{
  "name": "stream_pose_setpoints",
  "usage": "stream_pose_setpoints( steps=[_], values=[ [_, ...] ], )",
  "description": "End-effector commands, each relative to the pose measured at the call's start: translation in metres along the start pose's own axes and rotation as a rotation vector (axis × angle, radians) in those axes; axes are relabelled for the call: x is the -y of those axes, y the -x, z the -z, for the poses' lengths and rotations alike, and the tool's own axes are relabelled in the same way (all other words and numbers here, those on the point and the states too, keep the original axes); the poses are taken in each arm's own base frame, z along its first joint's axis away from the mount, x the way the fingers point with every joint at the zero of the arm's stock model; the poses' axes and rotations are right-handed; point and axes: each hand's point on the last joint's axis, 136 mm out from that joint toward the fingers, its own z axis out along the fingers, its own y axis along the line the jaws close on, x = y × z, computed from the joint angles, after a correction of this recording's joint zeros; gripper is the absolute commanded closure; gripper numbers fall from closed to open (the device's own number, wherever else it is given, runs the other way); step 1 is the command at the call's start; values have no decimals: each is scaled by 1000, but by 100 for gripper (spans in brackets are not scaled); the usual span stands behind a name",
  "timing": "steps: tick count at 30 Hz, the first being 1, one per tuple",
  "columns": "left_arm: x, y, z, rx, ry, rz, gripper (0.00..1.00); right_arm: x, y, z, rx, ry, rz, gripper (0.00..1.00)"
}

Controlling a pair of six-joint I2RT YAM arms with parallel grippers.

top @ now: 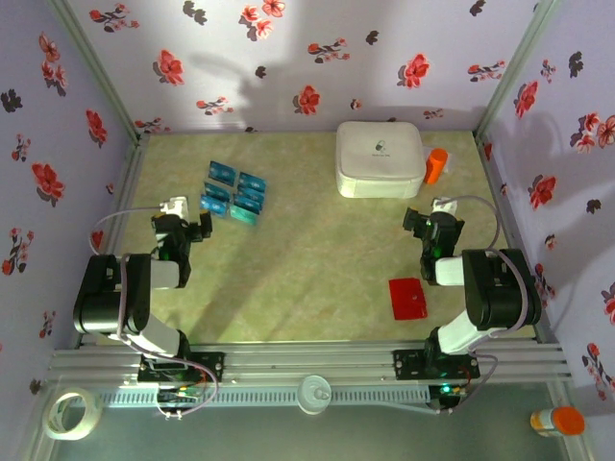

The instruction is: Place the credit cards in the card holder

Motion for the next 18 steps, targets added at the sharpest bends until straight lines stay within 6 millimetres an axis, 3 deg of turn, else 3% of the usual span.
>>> stream_pose_setpoints(
  steps=[1,7,13,18],
  values=[
    [-1,8,-3,17,-5,0,0,0,8,-2,22,14,-3,1],
    [-2,7,-2,16,-6,3,0,0,15,2,36,21,-7,1],
    [-10,18,-1,2,44,11,0,9,56,25,30,-37,-44,1],
    [-17,32,4,-18,79,31,0,38,93,56,-11,-209,-297,1]
  ],
)
